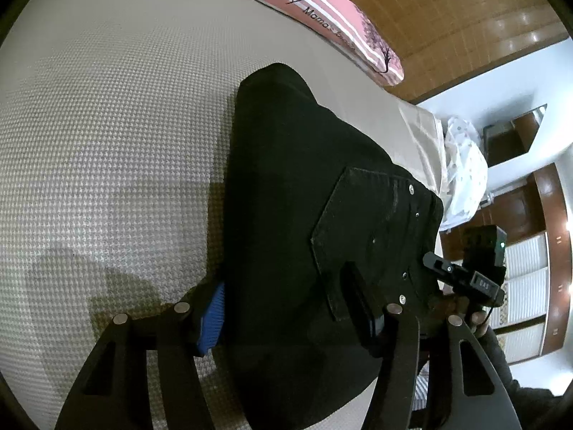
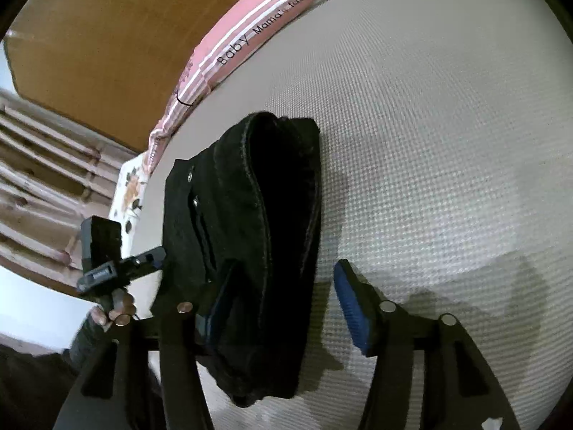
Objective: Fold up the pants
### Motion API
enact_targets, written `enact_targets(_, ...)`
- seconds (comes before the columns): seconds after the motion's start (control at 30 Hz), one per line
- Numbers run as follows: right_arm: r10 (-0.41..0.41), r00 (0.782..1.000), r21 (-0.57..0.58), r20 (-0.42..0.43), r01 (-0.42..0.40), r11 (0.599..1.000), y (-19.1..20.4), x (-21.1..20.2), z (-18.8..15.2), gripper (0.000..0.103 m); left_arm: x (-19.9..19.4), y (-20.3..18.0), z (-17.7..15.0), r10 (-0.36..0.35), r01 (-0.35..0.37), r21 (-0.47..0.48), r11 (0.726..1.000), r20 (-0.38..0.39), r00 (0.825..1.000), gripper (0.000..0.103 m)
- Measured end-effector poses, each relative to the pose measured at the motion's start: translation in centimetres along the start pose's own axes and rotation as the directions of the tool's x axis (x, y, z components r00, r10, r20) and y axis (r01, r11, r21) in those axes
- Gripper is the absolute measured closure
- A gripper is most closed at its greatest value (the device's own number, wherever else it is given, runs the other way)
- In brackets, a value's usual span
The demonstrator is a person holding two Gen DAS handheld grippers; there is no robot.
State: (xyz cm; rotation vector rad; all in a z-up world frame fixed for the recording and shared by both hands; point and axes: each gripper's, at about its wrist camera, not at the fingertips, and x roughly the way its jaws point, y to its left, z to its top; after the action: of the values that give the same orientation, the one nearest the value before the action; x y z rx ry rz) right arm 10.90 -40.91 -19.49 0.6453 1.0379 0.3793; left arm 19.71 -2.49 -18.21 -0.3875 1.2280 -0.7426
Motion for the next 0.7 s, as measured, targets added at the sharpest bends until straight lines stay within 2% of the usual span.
enact_targets(0.17,0.031,0.999,-0.056,-0.040,-0.033,0.998,0.3,0.7,0.2,0.046,0.2,-0.2,0.3,0.001,-0.001,0.019,1.000,-0.001,1.000,0.043)
enact_targets(0.33,0.156,0.983,-0.049,-0.092,-0.161,0.986,0.1,1.9,0.6,0.045,0.7,-0.4,0.8,-0.002,0.003,0.030,1.000,-0.012,1.000,0.042)
enact_targets(0.47,0.215,0.970,-0.036,-0.116,-0.220,0.975,-0.3,2.3,1.0,0.045,1.2,-0.8,1.5,-0.002,0.003,0.051,0.999,-0.022,1.000,0.039)
enact_targets(0.63,0.226,0.967,-0.018,-0.113,-0.230,0.973,0.1,2.9,1.2,0.045,1.8,-1.7,1.8,0.019,-0.019,0.076,0.997,-0.007,1.000,0.034)
enact_targets(0.67,0.228,0.969,-0.003,-0.098,-0.230,0.973,0.1,3.0,1.2,0.046,1.8,-1.8,1.8,0.028,-0.028,0.077,0.997,0.001,1.000,0.034)
enact_targets(0.7,0.222,0.971,0.003,-0.089,-0.223,0.975,0.0,3.0,1.0,0.052,1.8,-1.8,1.7,0.039,-0.039,0.080,0.996,0.007,0.999,0.034)
